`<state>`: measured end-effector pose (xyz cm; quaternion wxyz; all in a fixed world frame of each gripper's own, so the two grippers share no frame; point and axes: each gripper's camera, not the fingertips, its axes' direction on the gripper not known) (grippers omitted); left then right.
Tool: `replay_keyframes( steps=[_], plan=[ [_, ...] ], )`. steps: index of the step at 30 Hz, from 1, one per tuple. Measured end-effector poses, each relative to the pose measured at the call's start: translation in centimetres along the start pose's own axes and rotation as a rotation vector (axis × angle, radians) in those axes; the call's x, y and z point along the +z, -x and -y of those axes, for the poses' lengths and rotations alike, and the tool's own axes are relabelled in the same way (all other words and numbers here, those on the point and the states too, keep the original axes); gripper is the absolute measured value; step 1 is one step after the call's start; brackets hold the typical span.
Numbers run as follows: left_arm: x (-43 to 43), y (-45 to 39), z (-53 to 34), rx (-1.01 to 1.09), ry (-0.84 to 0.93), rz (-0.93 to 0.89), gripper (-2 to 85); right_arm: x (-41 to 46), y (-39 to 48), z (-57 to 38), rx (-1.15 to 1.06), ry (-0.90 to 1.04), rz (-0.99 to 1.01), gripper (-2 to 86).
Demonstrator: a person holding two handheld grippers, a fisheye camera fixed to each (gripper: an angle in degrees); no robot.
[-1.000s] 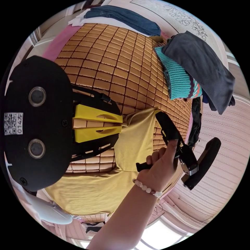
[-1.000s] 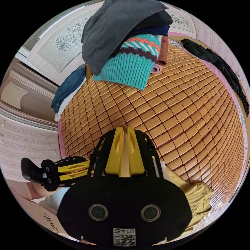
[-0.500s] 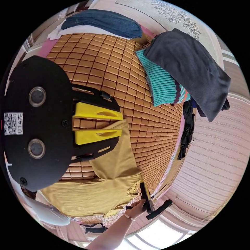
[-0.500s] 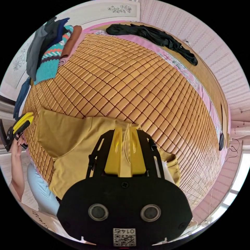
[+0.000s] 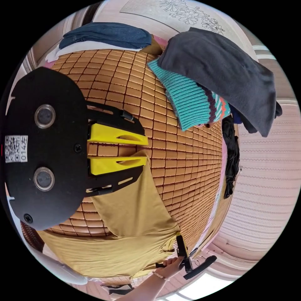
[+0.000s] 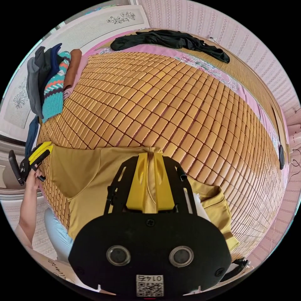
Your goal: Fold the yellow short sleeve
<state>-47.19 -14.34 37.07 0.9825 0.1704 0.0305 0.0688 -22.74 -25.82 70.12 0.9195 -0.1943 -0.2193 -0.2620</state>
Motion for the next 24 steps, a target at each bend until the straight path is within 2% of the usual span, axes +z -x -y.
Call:
replay_keyframes(
  steps=[5, 8, 12, 16, 21, 24],
  plan=[
    [-4.2, 0.6, -4.1, -0.021, -0.016, -0.048, 5.9, -2.9, 4.3, -1.0, -0.147, -0.085, 0.014, 2.8],
    [-4.5, -0.1, -7.3, -0.103, -0.03, -0.092, 6.2, -2.8, 10.9, -1.2, -0.338, -0.039, 0.089, 2.8],
    [-2.6, 0.9, -9.1, -0.256, -0.024, -0.244, 7.7, -1.3, 20.1, -0.8, -0.535, 0.037, 0.196, 3.5],
    [-1.7, 2.2, -9.4, -0.258, 0.006, -0.22, 7.3, 0.5, 26.6, 0.2, -0.662, 0.078, 0.153, 5.4],
    [-1.2, 3.9, -9.4, -0.278, 0.004, -0.296, 6.2, 3.6, 29.7, 1.8, -0.636, 0.164, 0.033, 10.2],
    [-1.1, 3.9, -9.0, -0.228, 0.018, -0.277, 5.2, 3.8, 29.3, 2.2, -0.582, 0.157, 0.019, 9.4]
  ],
)
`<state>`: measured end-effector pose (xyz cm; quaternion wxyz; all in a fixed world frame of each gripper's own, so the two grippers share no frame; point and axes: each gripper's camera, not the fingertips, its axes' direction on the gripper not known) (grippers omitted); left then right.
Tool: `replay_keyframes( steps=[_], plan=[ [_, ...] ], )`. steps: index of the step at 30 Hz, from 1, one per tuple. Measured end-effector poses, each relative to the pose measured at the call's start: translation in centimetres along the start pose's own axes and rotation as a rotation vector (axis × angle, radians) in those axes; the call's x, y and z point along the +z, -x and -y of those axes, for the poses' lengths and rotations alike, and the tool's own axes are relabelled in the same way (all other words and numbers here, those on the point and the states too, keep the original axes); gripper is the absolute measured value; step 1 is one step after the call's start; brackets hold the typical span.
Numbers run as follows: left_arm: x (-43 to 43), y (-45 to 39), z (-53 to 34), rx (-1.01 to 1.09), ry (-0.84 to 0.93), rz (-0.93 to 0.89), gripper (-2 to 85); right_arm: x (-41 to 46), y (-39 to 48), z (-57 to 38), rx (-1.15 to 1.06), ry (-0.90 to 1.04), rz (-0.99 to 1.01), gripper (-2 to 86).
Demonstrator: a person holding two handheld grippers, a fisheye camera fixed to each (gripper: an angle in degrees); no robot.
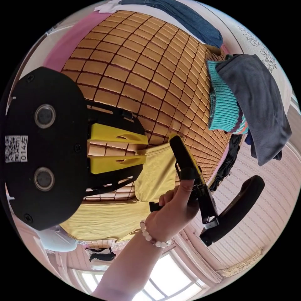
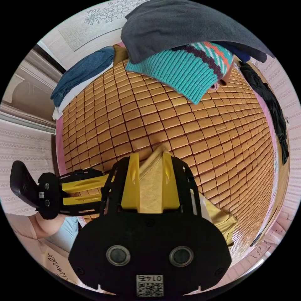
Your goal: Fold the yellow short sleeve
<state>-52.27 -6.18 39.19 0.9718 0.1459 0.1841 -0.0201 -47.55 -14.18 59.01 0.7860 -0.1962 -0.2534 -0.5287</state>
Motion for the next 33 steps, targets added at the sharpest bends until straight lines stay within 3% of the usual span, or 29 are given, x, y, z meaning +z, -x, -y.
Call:
replay_keyframes(
  steps=[4, 7, 11, 16, 21, 25, 33],
  plan=[
    [0.0, -0.1, 0.1, 0.042, -0.002, -0.031, 0.8, -0.5, -1.8, -1.6, 0.042, -0.03, -0.028, 2.3],
    [0.0, -0.7, 0.0, 0.075, 0.001, -0.038, -0.7, -2.1, -4.8, -3.6, 0.097, -0.064, 0.09, 0.8],
    [-2.3, -3.6, 0.0, 0.188, -0.191, -0.157, -0.9, -7.0, -9.0, -9.3, 0.172, -0.233, 0.182, 0.6],
    [-4.5, -10.9, -1.2, 0.471, -0.306, -0.374, -0.8, -15.8, -13.7, -25.5, 0.323, -0.526, 0.224, 0.8],
    [-2.4, -18.2, -3.8, 0.697, -0.184, -0.501, 1.3, -14.5, -14.9, -41.1, 0.6, -0.508, 0.148, 1.2],
    [-0.1, -19.2, -4.5, 0.657, -0.06, -0.493, 3.3, -7.6, -16.7, -49.7, 0.828, -0.319, 0.245, 2.1],
    [2.6, -21.6, -4.7, 0.629, 0.092, -0.221, 5.0, -7.9, -17.5, -52.1, 0.796, -0.33, 0.218, 2.8]
  ],
)
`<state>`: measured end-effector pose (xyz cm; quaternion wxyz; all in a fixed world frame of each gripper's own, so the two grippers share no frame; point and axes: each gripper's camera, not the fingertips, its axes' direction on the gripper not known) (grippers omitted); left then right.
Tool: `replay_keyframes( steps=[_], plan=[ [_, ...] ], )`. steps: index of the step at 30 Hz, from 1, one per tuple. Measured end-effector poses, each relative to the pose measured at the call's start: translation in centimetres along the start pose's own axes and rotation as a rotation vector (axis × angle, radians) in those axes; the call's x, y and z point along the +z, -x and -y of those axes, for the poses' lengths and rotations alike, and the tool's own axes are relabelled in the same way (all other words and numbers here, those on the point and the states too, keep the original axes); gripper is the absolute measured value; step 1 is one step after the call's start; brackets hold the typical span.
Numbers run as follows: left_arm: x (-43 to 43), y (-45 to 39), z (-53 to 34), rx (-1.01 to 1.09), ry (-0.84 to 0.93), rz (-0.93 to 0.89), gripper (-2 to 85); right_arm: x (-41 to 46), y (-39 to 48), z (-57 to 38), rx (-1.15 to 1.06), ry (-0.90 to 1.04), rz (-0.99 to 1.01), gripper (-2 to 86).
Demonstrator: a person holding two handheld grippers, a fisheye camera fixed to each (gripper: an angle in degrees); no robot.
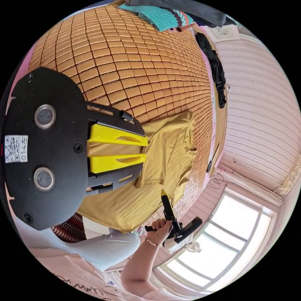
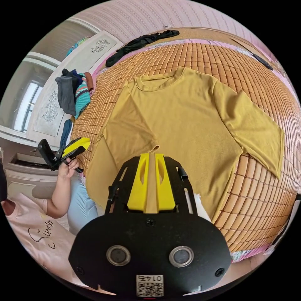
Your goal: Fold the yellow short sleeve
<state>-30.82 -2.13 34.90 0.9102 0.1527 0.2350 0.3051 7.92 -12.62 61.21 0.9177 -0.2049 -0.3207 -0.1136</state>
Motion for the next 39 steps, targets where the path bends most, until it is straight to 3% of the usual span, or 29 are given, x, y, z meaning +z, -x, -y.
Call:
replay_keyframes(
  steps=[6, 13, 17, 26, 32, 36, 39],
  plan=[
    [2.5, -1.7, 3.6, 0.084, 0.097, 0.172, 6.8, 1.5, 5.2, 9.2, -0.268, -0.065, 0.019, 5.4],
    [5.2, -1.6, 5.2, 0.094, 0.17, 0.115, 4.8, 7.3, 7.2, 19.7, -0.298, 0.106, -0.034, 8.2],
    [4.8, -1.7, 5.9, 0.078, 0.136, 0.15, -0.5, 6.8, 7.9, 20.5, -0.309, 0.106, 0.041, 1.4],
    [3.4, 1.2, 5.7, -0.068, 0.131, 0.201, -0.9, 8.8, 14.5, 22.5, -0.525, 0.154, -0.145, 0.0],
    [3.5, 2.6, 5.9, -0.143, 0.106, 0.159, 0.5, 9.5, 15.5, 22.4, -0.602, 0.244, -0.231, 3.9],
    [2.6, 2.0, 6.1, -0.144, 0.075, 0.149, 4.7, 4.7, 12.4, 21.4, -0.533, 0.181, -0.212, 12.1],
    [1.5, 0.9, 6.4, -0.132, 0.073, 0.199, 6.2, 0.3, 9.2, 16.3, -0.505, 0.104, -0.141, 11.4]
  ],
)
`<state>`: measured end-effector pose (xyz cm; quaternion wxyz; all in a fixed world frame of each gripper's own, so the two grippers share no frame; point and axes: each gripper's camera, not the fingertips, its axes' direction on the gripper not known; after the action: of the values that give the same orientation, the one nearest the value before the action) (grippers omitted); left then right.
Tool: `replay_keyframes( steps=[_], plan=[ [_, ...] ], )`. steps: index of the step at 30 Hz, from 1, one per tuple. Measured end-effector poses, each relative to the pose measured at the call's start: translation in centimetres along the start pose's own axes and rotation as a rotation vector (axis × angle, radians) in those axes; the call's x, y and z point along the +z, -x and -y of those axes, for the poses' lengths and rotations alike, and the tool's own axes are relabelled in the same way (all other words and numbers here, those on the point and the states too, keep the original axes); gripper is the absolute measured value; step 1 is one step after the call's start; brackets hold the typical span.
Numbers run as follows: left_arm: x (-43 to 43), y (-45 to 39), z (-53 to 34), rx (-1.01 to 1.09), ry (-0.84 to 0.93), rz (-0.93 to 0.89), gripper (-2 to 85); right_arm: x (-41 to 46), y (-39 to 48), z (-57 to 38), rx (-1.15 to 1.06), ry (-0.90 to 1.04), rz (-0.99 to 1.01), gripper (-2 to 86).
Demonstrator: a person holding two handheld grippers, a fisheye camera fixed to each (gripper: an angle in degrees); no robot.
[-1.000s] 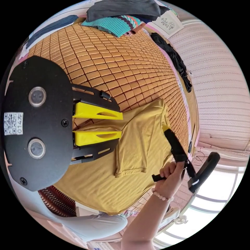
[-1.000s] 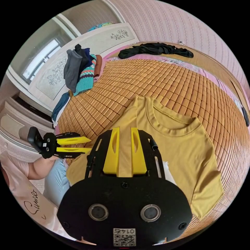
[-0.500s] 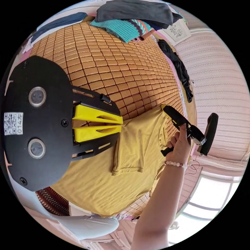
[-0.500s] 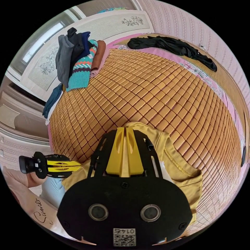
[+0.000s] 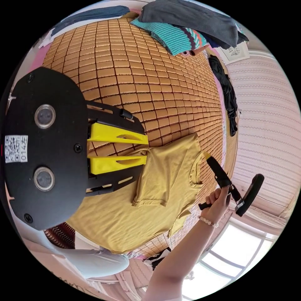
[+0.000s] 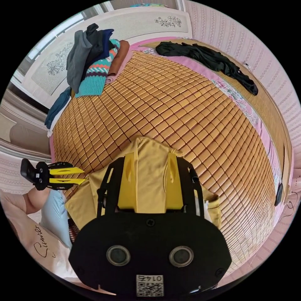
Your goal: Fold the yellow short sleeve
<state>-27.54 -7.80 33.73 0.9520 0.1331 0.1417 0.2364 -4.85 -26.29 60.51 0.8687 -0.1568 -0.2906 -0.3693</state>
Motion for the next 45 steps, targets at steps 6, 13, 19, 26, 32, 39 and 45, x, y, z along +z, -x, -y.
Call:
replay_keyframes(
  steps=[6, 13, 19, 26, 32, 39, 45],
  plan=[
    [0.2, -5.9, 1.8, 0.101, -0.001, -0.202, 5.3, -1.2, 0.5, -14.6, 0.146, -0.031, 0.062, 5.5],
    [5.3, -10.8, 4.1, 0.171, 0.162, -0.17, 5.0, -1.2, 1.0, -20.3, 0.252, -0.081, 0.101, 6.0],
    [4.5, -11.2, 5.3, 0.174, 0.155, -0.171, -0.5, -2.2, 0.8, -22.5, 0.262, -0.107, 0.12, 6.0],
    [5.9, -12.0, 6.5, 0.191, 0.199, -0.177, 4.4, -1.6, 1.1, -24.8, 0.254, -0.054, 0.071, 5.8],
    [6.0, -13.7, 7.3, 0.245, 0.252, -0.167, 6.1, -4.7, 0.8, -28.8, 0.303, -0.153, 0.082, 5.9],
    [3.3, -14.4, 9.9, 0.208, 0.23, -0.157, 7.8, -11.9, -4.5, -42.9, 0.557, -0.313, 0.013, 5.9],
    [1.8, -18.5, 15.9, 0.311, 0.179, -0.113, 6.8, -14.5, -11.2, -53.9, 0.818, -0.288, -0.171, 6.3]
  ],
)
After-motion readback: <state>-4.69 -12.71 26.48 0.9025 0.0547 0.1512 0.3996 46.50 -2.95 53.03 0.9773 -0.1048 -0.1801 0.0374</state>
